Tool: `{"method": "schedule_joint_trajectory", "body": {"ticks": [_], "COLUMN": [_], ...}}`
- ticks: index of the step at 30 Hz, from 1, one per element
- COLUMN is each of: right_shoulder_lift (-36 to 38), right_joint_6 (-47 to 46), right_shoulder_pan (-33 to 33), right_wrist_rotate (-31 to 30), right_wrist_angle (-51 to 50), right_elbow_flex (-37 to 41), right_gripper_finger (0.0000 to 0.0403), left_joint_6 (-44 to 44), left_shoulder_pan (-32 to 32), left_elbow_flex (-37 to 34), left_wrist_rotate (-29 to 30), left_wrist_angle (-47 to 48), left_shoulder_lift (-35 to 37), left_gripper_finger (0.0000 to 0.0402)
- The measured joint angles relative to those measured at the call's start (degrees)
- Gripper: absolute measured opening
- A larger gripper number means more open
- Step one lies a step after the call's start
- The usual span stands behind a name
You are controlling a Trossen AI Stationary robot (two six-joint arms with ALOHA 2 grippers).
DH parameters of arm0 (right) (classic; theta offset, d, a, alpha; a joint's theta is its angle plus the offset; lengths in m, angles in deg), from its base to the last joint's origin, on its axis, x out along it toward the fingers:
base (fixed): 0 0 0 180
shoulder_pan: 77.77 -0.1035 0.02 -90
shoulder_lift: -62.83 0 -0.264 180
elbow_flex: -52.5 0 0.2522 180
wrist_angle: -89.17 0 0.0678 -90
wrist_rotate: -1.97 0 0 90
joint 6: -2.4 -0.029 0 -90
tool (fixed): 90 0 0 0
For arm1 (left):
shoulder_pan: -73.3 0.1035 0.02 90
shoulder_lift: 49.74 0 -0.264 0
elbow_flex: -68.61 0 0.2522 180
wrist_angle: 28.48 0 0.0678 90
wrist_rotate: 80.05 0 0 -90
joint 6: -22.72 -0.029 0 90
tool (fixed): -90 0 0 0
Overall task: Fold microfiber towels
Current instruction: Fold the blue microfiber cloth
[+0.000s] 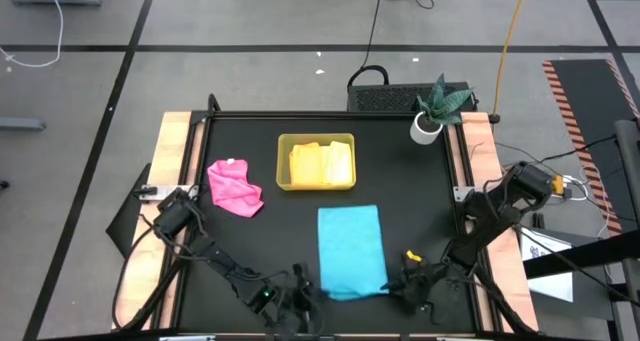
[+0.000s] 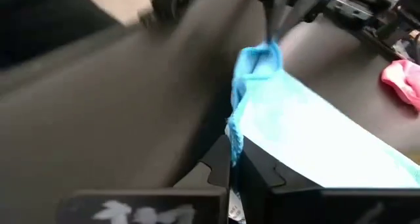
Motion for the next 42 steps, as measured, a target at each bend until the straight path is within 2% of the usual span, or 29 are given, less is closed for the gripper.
{"method": "schedule_joint_trajectory", "body": {"ticks": [6, 8, 12, 14, 18, 22, 28, 32, 35, 38, 42], "right_shoulder_lift": [6.8, 9.0, 12.4, 13.5, 14.4, 14.4, 14.5, 14.5, 14.5, 14.5, 14.5], "right_joint_6": [-4.3, -6.5, -10.8, -13.9, -21.2, -27.1, -34.0, -37.2, -39.1, -39.8, -39.9], "right_shoulder_pan": [-3.3, -3.6, -3.5, -2.9, -0.6, 2.8, 6.1, 7.8, 9.3, 10.4, 12.0], "right_wrist_rotate": [0.0, -0.6, -6.8, -10.1, -13.5, -13.7, -13.5, -9.9, -7.5, -7.4, -5.9], "right_wrist_angle": [1.3, 0.7, -3.1, -7.2, -13.7, -16.9, -19.5, -19.7, -19.7, -19.7, -19.1], "right_elbow_flex": [0.0, 0.0, 0.0, 0.0, 0.4, 2.3, 4.4, 5.6, 6.6, 7.4, 7.9], "right_gripper_finger": [0.0004, 0.0003, 0.0002, 0.0002, 0.0001, 0.0001, 0.0001, 0.0001, 0.0000, 0.0000, 0.0000], "left_joint_6": [-17.0, -22.2, -24.4, -23.2, -15.5, -8.4, -6.8, -4.1, -1.0, 0.8, 2.5], "left_shoulder_pan": [-2.6, -3.4, -3.4, -2.7, -0.1, 2.4, 4.8, 6.3, 7.3, 8.2, 9.4], "left_elbow_flex": [0.0, 0.0, 0.0, 0.0, 0.0, 0.0, 0.0, 0.0, 0.0, 0.0, 0.0], "left_wrist_rotate": [-0.1, 3.8, 14.5, 18.1, 19.8, 20.6, 23.4, 22.1, 19.7, 16.7, 12.7], "left_wrist_angle": [-18.4, -21.6, -21.2, -18.4, -9.8, -2.1, 3.2, 6.9, 9.5, 10.4, 11.6], "left_shoulder_lift": [0.1, 0.4, 1.1, 1.2, 1.2, 1.2, 1.2, 1.2, 1.2, 1.2, 1.2], "left_gripper_finger": [0.0007, 0.0006, 0.0014, 0.0010, 0.0007, 0.0015, 0.0008, 0.0016, 0.0007, 0.0006, 0.0025]}}
